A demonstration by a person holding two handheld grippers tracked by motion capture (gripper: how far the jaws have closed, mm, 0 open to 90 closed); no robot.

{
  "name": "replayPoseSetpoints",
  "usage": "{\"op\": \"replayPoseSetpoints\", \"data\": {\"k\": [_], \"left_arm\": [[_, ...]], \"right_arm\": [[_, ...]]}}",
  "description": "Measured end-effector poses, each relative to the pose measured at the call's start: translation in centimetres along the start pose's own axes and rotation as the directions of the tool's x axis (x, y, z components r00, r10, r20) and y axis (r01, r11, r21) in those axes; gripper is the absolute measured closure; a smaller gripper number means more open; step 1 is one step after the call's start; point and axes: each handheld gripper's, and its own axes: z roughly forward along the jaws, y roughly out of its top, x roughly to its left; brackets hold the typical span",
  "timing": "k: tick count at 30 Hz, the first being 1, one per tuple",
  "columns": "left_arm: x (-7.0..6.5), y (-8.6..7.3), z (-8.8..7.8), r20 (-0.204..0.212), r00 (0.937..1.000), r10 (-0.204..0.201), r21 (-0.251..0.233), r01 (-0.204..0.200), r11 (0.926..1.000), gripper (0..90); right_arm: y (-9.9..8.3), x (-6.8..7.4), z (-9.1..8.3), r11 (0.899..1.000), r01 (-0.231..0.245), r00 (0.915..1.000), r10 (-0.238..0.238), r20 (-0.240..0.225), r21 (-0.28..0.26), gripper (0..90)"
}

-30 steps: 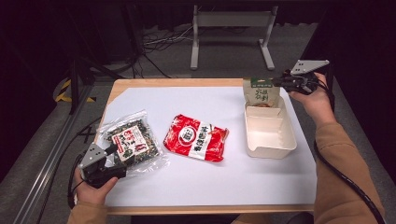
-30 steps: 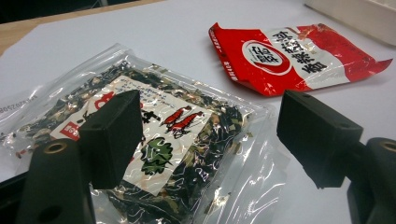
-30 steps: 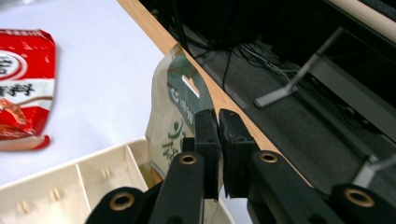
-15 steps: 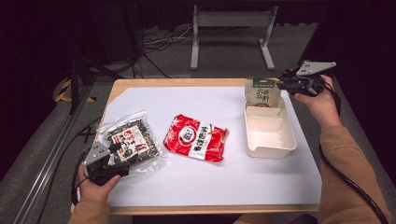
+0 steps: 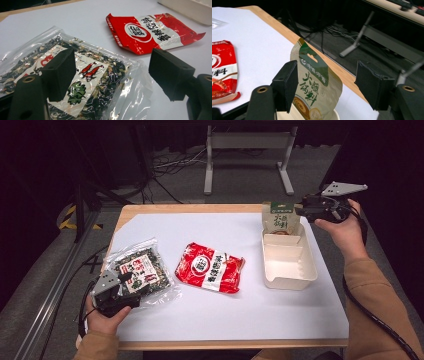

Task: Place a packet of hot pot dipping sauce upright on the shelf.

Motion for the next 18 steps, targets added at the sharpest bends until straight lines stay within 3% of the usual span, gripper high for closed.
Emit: {"op": "replayPoseSetpoints", "data": {"k": [6,11,18], "left_arm": [[0.2,0.4,0.4,0.000,1.0000,-0.007,0.007,0.007,1.0000,21.5],[0.6,0.9,0.6,0.011,0.9997,-0.022,0.013,0.022,0.9997,17.8],[0.5,1.6,1.9,0.028,0.9996,-0.003,0.045,0.002,0.9990,17.0]], "right_arm": [[1.0,1.7,-1.0,1.000,-0.017,0.9994,0.017,0.031,-0.004,34.3],[2.0,3.2,-1.9,0.999,-0.043,0.9991,0.043,0.000,-0.017,32.6],[2.4,5.4,-3.1,0.997,-0.065,0.9964,0.063,-0.058,-0.047,33.9]]}}
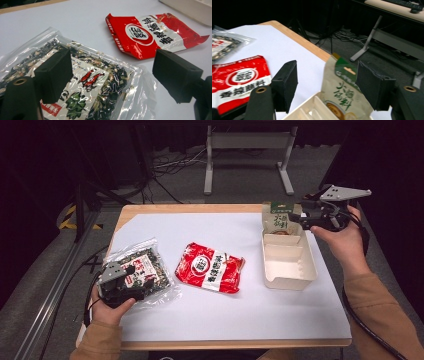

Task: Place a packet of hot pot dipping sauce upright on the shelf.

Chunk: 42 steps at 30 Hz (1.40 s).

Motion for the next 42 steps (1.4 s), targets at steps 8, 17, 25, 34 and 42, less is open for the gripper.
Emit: {"op": "replayPoseSetpoints", "data": {"k": [8,17,25,34,42], "left_arm": [[0.2,0.5,0.2,-0.014,0.9999,-0.006,-0.013,0.006,0.9999,17.3],[-0.2,1.0,0.3,0.003,0.9996,0.027,0.007,-0.027,0.9996,18.2],[-0.2,1.6,-0.2,0.023,0.9993,0.029,0.018,-0.029,0.9994,17.8],[0.1,2.5,-1.0,0.034,0.9990,0.028,0.034,-0.029,0.9990,18.0],[1.1,3.7,-0.9,0.041,0.9987,0.032,0.112,-0.036,0.9930,14.2]], "right_arm": [[-0.8,1.9,-1.2,1.000,0.004,0.9983,-0.006,-0.058,-0.026,36.8],[-2.3,3.4,-1.3,1.000,0.015,0.9934,-0.016,-0.113,-0.012,35.4],[-4.3,5.0,-0.7,0.999,-0.003,0.9838,-0.003,-0.179,-0.035,35.8],[-5.8,5.4,-0.3,0.997,-0.036,0.9800,0.022,-0.198,-0.069,36.2],[-6.4,5.7,0.2,0.997,-0.039,0.9754,0.024,-0.219,-0.064,38.6]]}}
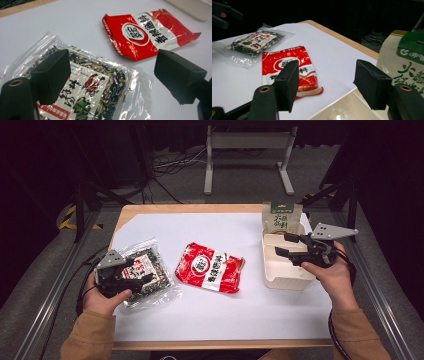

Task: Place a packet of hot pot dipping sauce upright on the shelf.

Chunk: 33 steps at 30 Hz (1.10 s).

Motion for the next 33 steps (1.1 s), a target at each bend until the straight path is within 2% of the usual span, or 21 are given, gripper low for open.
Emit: {"op": "replayPoseSetpoints", "data": {"k": [4,7,9,10,12,13,14,16,21,22,23,25,30,33], "left_arm": [[0.7,0.2,0.1,-0.003,0.9997,-0.025,0.040,0.025,0.9989,13.4],[1.2,0.3,0.1,-0.004,0.9997,-0.024,0.053,0.024,0.9983,13.4],[1.7,0.1,0.0,0.021,0.9984,-0.053,0.065,0.051,0.9966,13.5],[1.9,0.1,-0.1,0.020,0.9981,-0.058,0.067,0.057,0.9961,13.5],[2.6,0.0,-0.9,-0.007,0.9972,-0.075,0.066,0.075,0.9950,13.5],[2.6,0.0,-0.9,-0.007,0.9972,-0.075,0.066,0.075,0.9950,13.5],[3.3,0.1,-1.4,-0.030,0.9962,-0.082,0.057,0.083,0.9949,13.5],[3.6,0.1,-1.6,-0.038,0.9956,-0.085,0.053,0.087,0.9948,13.5],[5.3,0.1,-1.9,-0.094,0.9903,-0.102,0.052,0.107,0.9929,13.0],[5.3,0.1,-1.9,-0.094,0.9903,-0.102,0.052,0.107,0.9929,13.0],[6.1,0.1,-1.8,-0.116,0.9857,-0.122,0.045,0.128,0.9908,13.0],[6.7,0.0,-1.7,-0.129,0.9821,-0.138,0.041,0.144,0.9888,13.0],[7.5,0.0,-1.5,-0.144,0.9786,-0.147,0.028,0.153,0.9879,13.0],[8.3,-0.2,-1.2,-0.167,0.9706,-0.174,0.017,0.179,0.9837,13.4]], "right_arm": [[-0.2,0.1,0.4,1.000,0.003,0.9997,-0.003,-0.023,0.009,40.5],[-0.3,0.2,0.7,1.000,0.000,0.9994,0.000,-0.036,0.017,42.0],[-0.5,0.3,1.0,1.000,-0.008,0.9988,0.008,-0.048,0.012,44.2],[-0.5,0.3,1.0,1.000,-0.011,0.9984,0.012,-0.055,0.011,45.0],[-0.8,0.4,1.3,1.000,-0.004,0.9980,0.004,-0.064,0.008,46.1],[-0.8,0.4,1.3,1.000,-0.004,0.9980,0.004,-0.064,0.008,46.1],[-1.0,0.5,1.6,1.000,-0.003,0.9974,0.004,-0.071,0.013,46.8],[-1.1,0.6,1.8,1.000,-0.006,0.9970,0.007,-0.077,0.016,46.8],[-1.0,1.6,2.6,0.998,0.025,0.9952,-0.019,-0.096,0.063,47.2],[-1.0,1.8,2.6,0.997,0.030,0.9944,-0.022,-0.103,0.072,47.7],[-0.9,2.0,2.7,0.996,0.035,0.9939,-0.027,-0.107,0.078,48.0],[-0.9,2.4,2.7,0.995,0.046,0.9935,-0.036,-0.108,0.091,48.0],[-0.9,3.0,2.8,0.993,0.067,0.9919,-0.056,-0.114,0.101,48.0],[-1.1,3.3,2.9,0.992,0.073,0.9906,-0.061,-0.122,0.102,46.3]]}}
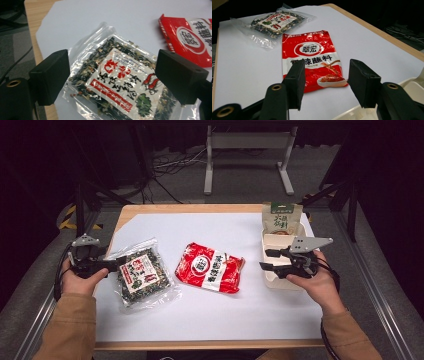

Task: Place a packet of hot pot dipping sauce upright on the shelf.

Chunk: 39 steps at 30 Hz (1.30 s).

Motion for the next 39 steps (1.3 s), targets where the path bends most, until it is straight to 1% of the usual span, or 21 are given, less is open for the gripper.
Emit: {"op": "replayPoseSetpoints", "data": {"k": [1,2,6,7,8,10,12,15,18,20,24,27,29,31,32,33,34,35,37,38,39], "left_arm": [[0.0,0.0,0.0,0.000,1.0000,0.000,0.000,0.000,1.0000,13.5],[0.4,0.0,0.3,-0.011,0.9999,-0.008,-0.002,0.008,1.0000,13.5],[0.5,0.0,0.7,-0.007,0.9999,-0.012,-0.005,0.012,0.9999,13.8],[0.3,0.1,0.8,-0.003,0.9999,-0.011,-0.004,0.011,0.9999,13.9],[-0.1,0.3,1.1,0.002,1.0000,0.002,-0.002,-0.002,1.0000,14.0],[-0.4,0.3,1.3,0.008,1.0000,0.001,-0.002,-0.001,1.0000,14.0],[-1.1,0.6,1.6,0.023,0.9996,0.019,0.004,-0.019,0.9998,14.2],[-2.2,1.0,2.3,0.054,0.9981,0.029,0.007,-0.029,0.9996,14.2],[-2.6,1.2,2.6,0.068,0.9972,0.032,0.007,-0.033,0.9994,14.5],[-3.2,1.3,3.0,0.098,0.9948,0.026,0.008,-0.027,0.9996,14.9],[-4.6,1.6,4.1,0.149,0.9880,0.042,0.025,-0.046,0.9986,16.6],[-5.6,1.8,5.4,0.184,0.9823,0.034,0.045,-0.043,0.9980,19.2],[-6.0,1.9,6.3,0.220,0.9753,0.023,0.059,-0.037,0.9975,21.2],[-6.5,2.1,7.1,0.248,0.9684,0.030,0.085,-0.053,0.9950,22.0],[-6.8,2.1,7.4,0.264,0.9644,0.021,0.096,-0.048,0.9942,22.2],[-6.8,2.1,7.4,0.264,0.9644,0.021,0.096,-0.048,0.9942,22.8],[-6.9,2.2,7.7,0.282,0.9591,0.020,0.108,-0.053,0.9927,22.8],[-7.0,2.2,8.0,0.300,0.9539,0.004,0.121,-0.042,0.9918,23.1],[-7.1,2.2,8.4,0.317,0.9485,-0.010,0.138,-0.036,0.9897,24.3],[-7.3,2.2,8.7,0.327,0.9447,-0.022,0.144,-0.027,0.9891,24.5],[-7.4,2.2,9.0,0.341,0.9396,-0.030,0.163,-0.028,0.9863,24.8]], "right_arm": [[0.0,0.0,0.0,1.000,-0.001,1.0000,0.001,0.000,0.001,45.6],[-0.1,0.1,0.1,1.000,-0.004,1.0000,0.004,0.000,0.000,45.3],[-0.2,0.3,0.5,1.000,-0.004,1.0000,0.004,-0.008,0.002,45.2],[-0.2,0.4,0.8,1.000,-0.008,0.9999,0.009,-0.015,0.005,45.9],[-0.2,0.5,0.9,1.000,-0.011,0.9998,0.011,-0.018,0.006,46.6],[-0.2,0.5,1.0,1.000,-0.010,0.9997,0.010,-0.021,0.004,47.1],[-0.1,0.7,1.3,1.000,-0.002,0.9997,0.002,-0.025,0.007,47.3],[-0.1,0.8,1.4,1.000,-0.003,0.9997,0.004,-0.026,0.012,47.1],[-0.1,0.8,1.3,1.000,-0.009,0.9997,0.009,-0.023,0.013,46.9],[-0.2,0.7,1.3,1.000,-0.010,0.9998,0.010,-0.019,0.015,46.5],[-0.2,0.7,1.1,1.000,-0.018,0.9997,0.018,-0.016,0.011,45.8],[-0.1,0.7,1.0,1.000,-0.014,0.9999,0.014,-0.008,0.009,44.5],[-0.1,0.7,1.0,1.000,-0.011,0.9999,0.011,-0.005,0.006,43.8],[0.0,0.7,0.9,1.000,-0.012,0.9999,0.012,-0.003,0.000,43.5],[-0.1,0.6,0.8,1.000,-0.013,0.9999,0.013,-0.002,0.000,43.3],[-0.1,0.6,0.8,1.000,-0.013,0.9999,0.013,-0.002,0.000,43.3],[-0.1,0.6,0.8,1.000,-0.014,0.9999,0.014,-0.001,0.000,43.1],[-0.2,0.6,0.7,1.000,-0.016,0.9999,0.016,0.001,0.000,42.9],[-0.3,0.5,0.7,1.000,-0.022,0.9998,0.022,0.004,-0.004,42.5],[-0.3,0.5,0.7,1.000,-0.023,0.9997,0.023,0.003,-0.004,42.4],[-0.3,0.5,0.7,1.000,-0.023,0.9997,0.023,0.003,-0.004,42.2]]}}
